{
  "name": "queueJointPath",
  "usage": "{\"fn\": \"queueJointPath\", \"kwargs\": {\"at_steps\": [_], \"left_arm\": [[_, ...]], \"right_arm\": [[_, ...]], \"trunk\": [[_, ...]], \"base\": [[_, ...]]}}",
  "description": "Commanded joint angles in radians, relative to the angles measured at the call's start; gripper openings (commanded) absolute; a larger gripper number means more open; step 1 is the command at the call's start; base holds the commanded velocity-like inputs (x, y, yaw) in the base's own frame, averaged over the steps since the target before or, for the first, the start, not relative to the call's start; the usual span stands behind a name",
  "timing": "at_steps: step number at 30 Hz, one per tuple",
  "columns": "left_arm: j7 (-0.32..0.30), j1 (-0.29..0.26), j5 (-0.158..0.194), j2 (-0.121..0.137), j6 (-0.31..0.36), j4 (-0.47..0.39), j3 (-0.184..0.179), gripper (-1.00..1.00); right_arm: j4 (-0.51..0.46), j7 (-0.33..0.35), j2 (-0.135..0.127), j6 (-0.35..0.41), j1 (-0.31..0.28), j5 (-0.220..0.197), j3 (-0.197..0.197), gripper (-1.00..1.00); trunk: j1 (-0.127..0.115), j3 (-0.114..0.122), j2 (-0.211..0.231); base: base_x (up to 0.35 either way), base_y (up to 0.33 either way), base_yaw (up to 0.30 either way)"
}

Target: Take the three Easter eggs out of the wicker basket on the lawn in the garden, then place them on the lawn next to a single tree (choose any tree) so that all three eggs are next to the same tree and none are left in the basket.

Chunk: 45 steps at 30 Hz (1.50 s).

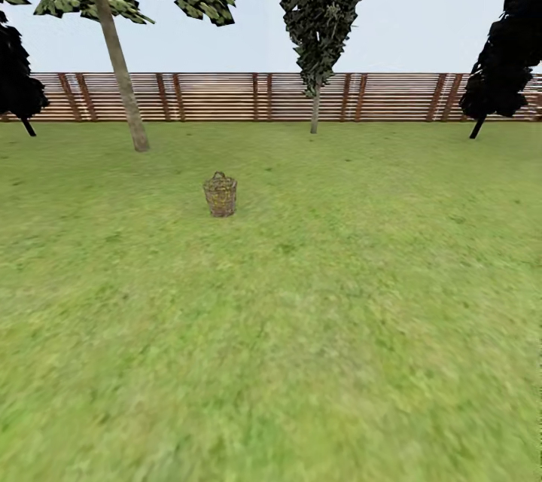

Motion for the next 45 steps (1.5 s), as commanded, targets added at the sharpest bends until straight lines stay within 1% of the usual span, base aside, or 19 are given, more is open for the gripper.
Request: {"fn": "queueJointPath", "kwargs": {"at_steps": [1, 4, 9, 13, 30, 37, 45], "left_arm": [[0.001, 0.001, 0.001, 0.0, -0.001, -0.002, 0.001, 1.0], [0.001, 0.001, 0.001, 0.0, -0.002, -0.002, 0.001, 1.0], [0.001, 0.001, 0.001, 0.0, -0.002, -0.002, 0.001, 1.0], [0.001, 0.001, 0.001, 0.0, -0.002, -0.002, 0.001, 1.0], [0.001, 0.001, 0.001, 0.0, -0.002, -0.002, 0.001, 1.0], [0.001, 0.001, 0.001, 0.0, -0.002, -0.002, 0.001, 1.0], [0.001, 0.001, 0.0, -0.002, -0.002, -0.001, 0.0, 1.0]], "right_arm": [[0.001, 0.0, 0.0, -0.003, -0.001, 0.005, 0.0, 1.0], [0.001, 0.0, 0.0, -0.003, -0.001, 0.005, 0.0, 1.0], [0.001, 0.0, -0.001, 0.0, -0.001, -0.004, -0.003, 1.0], [0.001, 0.001, 0.002, 0.008, -0.001, -0.012, -0.008, 1.0], [0.001, 0.004, 0.003, 0.01, -0.001, -0.009, -0.008, 1.0], [0.001, 0.004, -0.001, 0.009, -0.001, -0.008, -0.009, 1.0], [0.001, 0.003, -0.001, 0.008, -0.001, -0.01, -0.009, 1.0]], "trunk": [[0.001, 0.0, 0.0], [0.001, 0.002, 0.0], [0.001, 0.0, 0.0], [0.001, -0.005, 0.0], [0.001, -0.031, 0.0], [0.001, -0.041, 0.0], [0.001, -0.05, 0.0]], "base": [[0.335, 0.0, -0.273], [0.267, 0.0, -0.273], [0.035, 0.0, -0.222], [0.004, 0.0, -0.139], [0.014, 0.0, -0.111], [0.146, 0.0, -0.144], [0.301, 0.0, -0.215]]}}
